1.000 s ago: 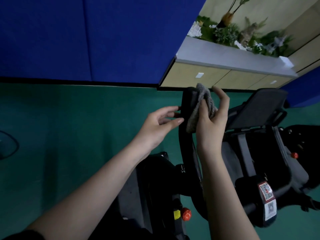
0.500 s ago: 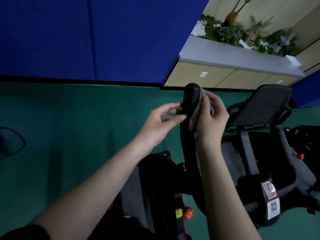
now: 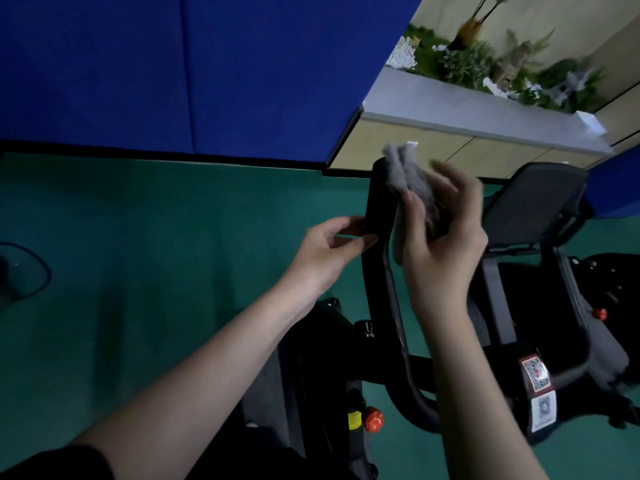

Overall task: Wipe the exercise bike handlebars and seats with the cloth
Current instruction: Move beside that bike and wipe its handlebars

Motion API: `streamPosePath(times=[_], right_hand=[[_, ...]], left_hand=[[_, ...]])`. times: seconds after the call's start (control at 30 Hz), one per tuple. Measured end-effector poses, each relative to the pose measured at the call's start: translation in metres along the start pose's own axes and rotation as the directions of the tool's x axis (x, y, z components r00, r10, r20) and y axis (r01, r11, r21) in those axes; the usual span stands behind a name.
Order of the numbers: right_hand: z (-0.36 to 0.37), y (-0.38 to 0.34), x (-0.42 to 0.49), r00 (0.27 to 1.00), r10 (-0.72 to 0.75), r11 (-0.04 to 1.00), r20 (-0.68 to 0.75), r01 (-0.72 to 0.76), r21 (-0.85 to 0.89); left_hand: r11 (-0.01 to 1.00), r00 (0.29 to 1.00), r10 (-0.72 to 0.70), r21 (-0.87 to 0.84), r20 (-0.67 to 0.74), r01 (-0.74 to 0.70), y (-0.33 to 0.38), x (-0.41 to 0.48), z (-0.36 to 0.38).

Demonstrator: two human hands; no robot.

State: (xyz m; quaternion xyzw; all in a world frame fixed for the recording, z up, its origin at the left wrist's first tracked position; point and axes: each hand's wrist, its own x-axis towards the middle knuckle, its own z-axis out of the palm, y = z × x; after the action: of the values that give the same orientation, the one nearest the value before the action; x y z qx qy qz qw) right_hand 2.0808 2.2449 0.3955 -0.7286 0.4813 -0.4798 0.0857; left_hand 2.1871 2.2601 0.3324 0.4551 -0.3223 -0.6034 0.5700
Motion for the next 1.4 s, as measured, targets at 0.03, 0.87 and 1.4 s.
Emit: streamPosePath(times=[0.03, 0.87, 1.4], right_hand=[[0.000, 0.002, 0.006, 0.992, -0.093, 0.995, 0.083, 0.096, -0.038], [0.009, -0.016, 0.091, -0.007, -0.399, 0.545, 0.917, 0.802, 0.243], [0.050, -0.046, 0.119, -0.051, 0.087, 0.562, 0.995, 0.827, -0.007]], left_hand=[[1.000, 1.000, 0.002, -0.014, 0.000, -0.002, -0.002, -0.001, 0.000], [0.912, 0.981, -0.191, -0.376, -0.029, 0.166, -0.036, -0.006, 0.011], [0.865, 0.981, -0.192, -0.468, 0.027, 0.182, -0.049, 0.000, 0.016]])
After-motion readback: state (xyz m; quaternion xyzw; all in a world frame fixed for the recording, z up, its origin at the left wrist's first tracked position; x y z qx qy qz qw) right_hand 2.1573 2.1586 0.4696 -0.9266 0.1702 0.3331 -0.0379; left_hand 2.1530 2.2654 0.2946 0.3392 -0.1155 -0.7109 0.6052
